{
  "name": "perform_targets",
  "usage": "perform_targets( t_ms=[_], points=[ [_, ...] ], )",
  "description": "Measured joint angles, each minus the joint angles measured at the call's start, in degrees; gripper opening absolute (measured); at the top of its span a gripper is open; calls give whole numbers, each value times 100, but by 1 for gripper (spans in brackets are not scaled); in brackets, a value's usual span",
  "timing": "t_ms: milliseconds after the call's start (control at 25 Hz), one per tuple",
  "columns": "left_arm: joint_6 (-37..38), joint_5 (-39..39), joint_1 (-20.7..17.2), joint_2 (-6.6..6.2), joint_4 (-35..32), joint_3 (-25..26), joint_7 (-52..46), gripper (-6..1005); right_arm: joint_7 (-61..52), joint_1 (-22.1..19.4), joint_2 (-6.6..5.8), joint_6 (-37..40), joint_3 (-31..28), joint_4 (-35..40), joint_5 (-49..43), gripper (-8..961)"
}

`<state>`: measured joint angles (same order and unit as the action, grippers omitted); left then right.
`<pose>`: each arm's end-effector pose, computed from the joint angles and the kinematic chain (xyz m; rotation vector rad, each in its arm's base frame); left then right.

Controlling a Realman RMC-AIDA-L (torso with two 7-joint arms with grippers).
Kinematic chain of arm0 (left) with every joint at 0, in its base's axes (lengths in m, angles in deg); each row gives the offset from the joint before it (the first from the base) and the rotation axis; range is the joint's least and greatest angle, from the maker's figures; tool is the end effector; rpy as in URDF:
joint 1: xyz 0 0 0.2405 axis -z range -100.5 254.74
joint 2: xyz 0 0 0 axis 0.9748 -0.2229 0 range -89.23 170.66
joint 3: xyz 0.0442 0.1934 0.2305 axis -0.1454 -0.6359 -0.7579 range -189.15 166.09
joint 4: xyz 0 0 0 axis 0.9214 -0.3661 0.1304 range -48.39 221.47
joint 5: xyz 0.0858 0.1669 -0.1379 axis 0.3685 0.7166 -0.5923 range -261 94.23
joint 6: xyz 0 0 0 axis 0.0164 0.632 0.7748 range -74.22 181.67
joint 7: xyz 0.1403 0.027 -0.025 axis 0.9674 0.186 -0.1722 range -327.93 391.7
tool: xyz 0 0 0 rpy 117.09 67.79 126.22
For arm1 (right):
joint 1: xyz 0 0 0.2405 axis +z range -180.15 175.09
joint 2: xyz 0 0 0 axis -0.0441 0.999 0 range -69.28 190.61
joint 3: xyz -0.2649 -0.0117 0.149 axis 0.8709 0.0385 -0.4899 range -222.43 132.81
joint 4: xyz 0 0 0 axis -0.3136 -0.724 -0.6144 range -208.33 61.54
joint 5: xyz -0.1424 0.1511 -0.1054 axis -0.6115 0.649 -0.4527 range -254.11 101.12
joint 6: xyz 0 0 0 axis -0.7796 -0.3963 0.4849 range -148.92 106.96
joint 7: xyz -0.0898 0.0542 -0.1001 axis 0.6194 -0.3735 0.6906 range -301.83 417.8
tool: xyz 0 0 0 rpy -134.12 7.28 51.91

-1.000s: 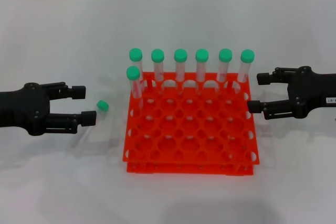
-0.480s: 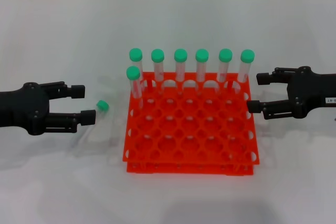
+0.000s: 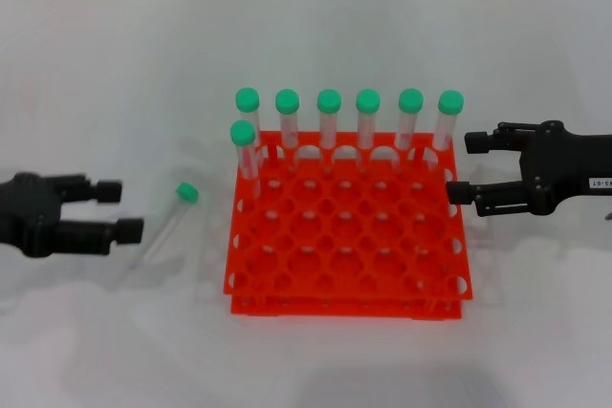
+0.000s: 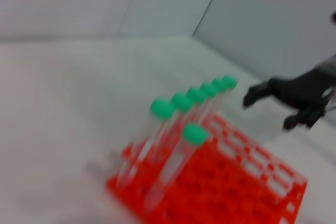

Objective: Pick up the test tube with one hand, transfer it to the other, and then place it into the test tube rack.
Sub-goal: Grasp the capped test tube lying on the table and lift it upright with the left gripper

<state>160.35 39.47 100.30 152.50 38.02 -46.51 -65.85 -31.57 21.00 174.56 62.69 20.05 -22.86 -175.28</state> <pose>-0.3605 0.3167 0.0685 -2.7699 -1.0212 -0.5299 0.2936 0.3697 -0.0023 -2.7949 0.5565 0.5857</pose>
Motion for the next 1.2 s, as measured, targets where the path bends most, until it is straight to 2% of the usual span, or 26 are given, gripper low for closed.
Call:
perform_targets(
  t_ms=[240,360,640,960,1200],
  points=[
    [-49,966,344,-155,-133,-5,-687,862,0,25,50,0,0,35,0,833],
    [-38,1544,569,-178,-219,-15,-1001,862,0,31,65,0,0,41,0,833],
    [-92,2584,986,-175,-252,-28,-1358,862,-1,37,98,0,0,44,0,833],
    [-183,3063,1355,-112,-170,-79,-1427,861,-6,38,110,0,0,44,0,833],
    [-290,3215,1514,-31,-89,-300,-1476,861,-3,54,115,0,1,50,9,833]
  ],
)
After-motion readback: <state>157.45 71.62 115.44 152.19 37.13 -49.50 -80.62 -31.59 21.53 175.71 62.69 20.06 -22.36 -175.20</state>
